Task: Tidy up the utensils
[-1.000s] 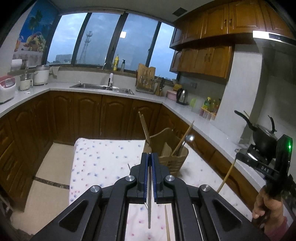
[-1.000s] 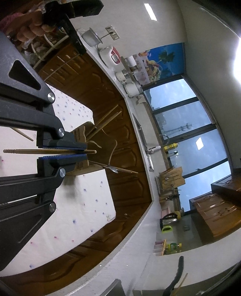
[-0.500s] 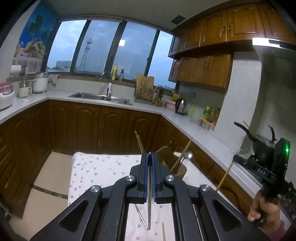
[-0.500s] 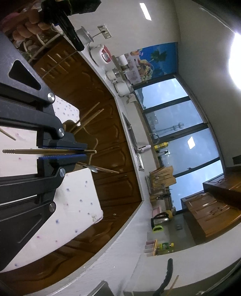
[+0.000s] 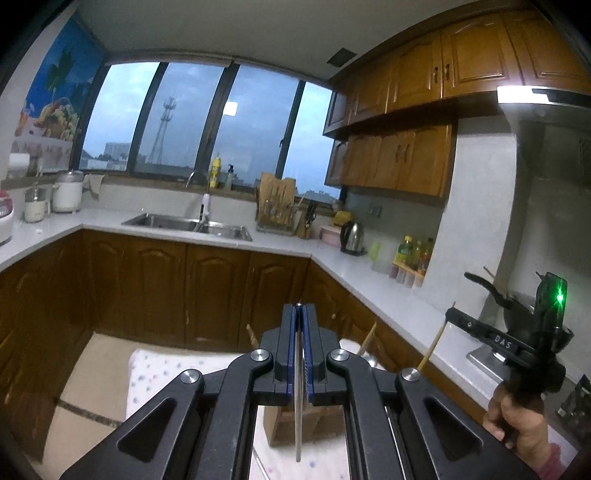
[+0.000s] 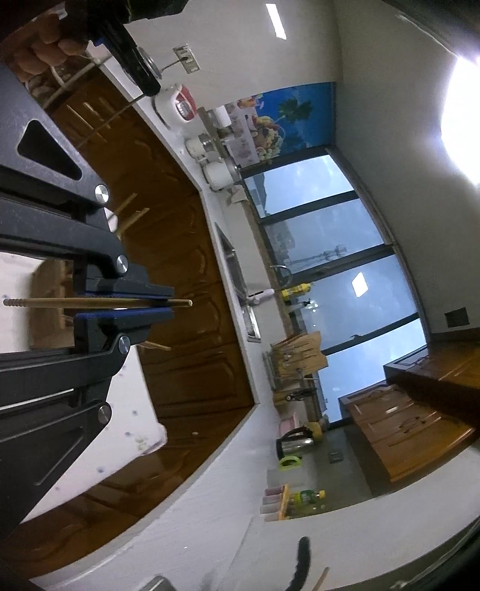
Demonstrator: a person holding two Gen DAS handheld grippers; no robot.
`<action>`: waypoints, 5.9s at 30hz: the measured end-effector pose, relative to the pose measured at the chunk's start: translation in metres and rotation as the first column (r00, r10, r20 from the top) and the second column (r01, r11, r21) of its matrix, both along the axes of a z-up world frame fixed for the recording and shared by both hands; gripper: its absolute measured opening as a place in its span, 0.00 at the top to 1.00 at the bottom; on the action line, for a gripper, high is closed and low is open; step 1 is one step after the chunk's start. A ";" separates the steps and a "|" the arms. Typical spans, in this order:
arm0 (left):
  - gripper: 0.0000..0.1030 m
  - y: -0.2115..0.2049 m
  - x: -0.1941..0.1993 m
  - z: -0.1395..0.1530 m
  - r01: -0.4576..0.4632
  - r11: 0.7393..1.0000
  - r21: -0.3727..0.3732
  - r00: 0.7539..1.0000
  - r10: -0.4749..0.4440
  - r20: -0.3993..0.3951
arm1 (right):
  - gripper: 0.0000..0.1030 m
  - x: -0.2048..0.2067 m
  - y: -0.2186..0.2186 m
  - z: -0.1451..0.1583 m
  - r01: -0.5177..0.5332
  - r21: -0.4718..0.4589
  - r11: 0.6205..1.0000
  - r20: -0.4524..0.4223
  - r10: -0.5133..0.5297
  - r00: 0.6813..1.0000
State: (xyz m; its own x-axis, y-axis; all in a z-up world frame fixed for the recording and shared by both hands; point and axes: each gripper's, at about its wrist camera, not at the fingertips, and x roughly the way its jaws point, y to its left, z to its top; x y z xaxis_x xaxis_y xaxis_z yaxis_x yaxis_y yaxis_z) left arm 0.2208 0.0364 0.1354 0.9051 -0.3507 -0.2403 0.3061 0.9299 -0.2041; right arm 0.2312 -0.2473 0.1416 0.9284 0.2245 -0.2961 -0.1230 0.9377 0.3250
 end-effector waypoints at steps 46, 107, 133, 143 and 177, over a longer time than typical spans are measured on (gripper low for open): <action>0.97 -0.047 0.144 -0.083 -0.062 0.998 0.022 0.985 0.065 -0.160 | 0.95 0.077 0.002 -0.083 0.027 0.012 1.000 -0.116 -0.026 0.993; 0.04 -0.008 0.024 -0.077 -0.145 0.989 0.033 0.973 0.148 -0.179 | 0.01 -0.009 0.012 -0.069 -0.008 0.083 0.997 -0.087 0.015 0.996; 0.01 0.015 -0.105 -0.084 -0.137 0.982 0.132 0.976 0.157 -0.151 | 0.00 -0.136 0.056 -0.070 -0.094 -0.099 0.991 -0.043 0.090 0.995; 0.01 0.020 -0.154 -0.091 -0.133 0.976 0.175 0.976 0.159 -0.148 | 0.00 -0.177 0.057 -0.090 -0.091 -0.132 0.987 -0.076 0.081 0.994; 0.01 0.018 -0.227 -0.152 -0.187 0.949 0.255 0.969 0.221 -0.109 | 0.00 -0.235 0.066 -0.165 -0.031 -0.182 0.983 -0.049 0.022 0.999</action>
